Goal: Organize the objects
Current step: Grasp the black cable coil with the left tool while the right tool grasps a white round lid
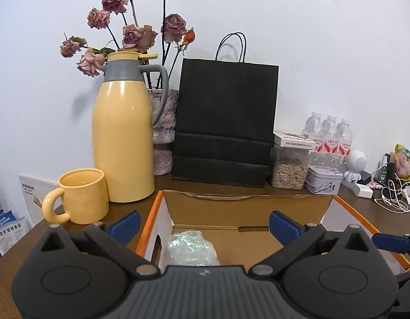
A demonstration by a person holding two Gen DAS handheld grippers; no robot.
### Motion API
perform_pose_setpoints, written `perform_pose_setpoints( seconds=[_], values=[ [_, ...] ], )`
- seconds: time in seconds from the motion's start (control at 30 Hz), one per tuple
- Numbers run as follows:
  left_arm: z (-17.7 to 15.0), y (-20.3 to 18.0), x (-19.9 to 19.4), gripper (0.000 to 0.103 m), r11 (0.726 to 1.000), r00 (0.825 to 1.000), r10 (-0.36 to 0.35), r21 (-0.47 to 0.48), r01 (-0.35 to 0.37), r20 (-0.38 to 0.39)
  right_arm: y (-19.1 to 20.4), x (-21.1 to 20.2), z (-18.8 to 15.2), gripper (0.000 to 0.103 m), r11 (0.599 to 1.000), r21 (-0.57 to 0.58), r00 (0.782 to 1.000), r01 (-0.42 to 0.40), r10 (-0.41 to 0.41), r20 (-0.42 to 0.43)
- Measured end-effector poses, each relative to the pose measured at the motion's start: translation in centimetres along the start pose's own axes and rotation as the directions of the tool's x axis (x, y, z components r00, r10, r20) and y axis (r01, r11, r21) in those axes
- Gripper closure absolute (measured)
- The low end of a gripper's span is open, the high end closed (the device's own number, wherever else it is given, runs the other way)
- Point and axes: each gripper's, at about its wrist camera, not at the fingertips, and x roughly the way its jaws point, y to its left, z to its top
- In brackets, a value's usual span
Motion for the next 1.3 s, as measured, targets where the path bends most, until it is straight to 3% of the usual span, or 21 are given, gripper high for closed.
perform_pose_setpoints(
  seconds=[0.4, 0.9, 1.17, 1.3],
  values=[
    [-0.3, 1.0, -2.0, 0.0, 0.999, 0.998, -0.038, -0.02, 0.038, 0.041, 0.0, -2.8, -0.3, 0.0, 0.999, -0.035, 0.997, 0.006, -0.003, 0.073],
    [-3.4, 4.1, -5.8, 0.0, 1.0, 0.997, -0.015, 0.005, 0.015, 0.078, -3.3, -6.6, -3.8, 0.0, 0.996, -0.01, 0.991, 0.086, -0.084, 0.108],
    [-4.9, 7.7, -7.4, 0.0, 0.997, 0.999, 0.029, -0.072, -0.026, 0.03, -5.5, -8.1, -5.6, 0.0, 0.991, 0.014, 0.989, 0.131, -0.132, 0.071],
    [-5.6, 8.5, -8.0, 0.0, 0.997, 0.999, 0.053, -0.054, -0.053, 0.004, -6.5, -8.6, -6.7, 0.0, 0.989, 0.026, 0.989, 0.149, -0.149, 0.024]
  ],
)
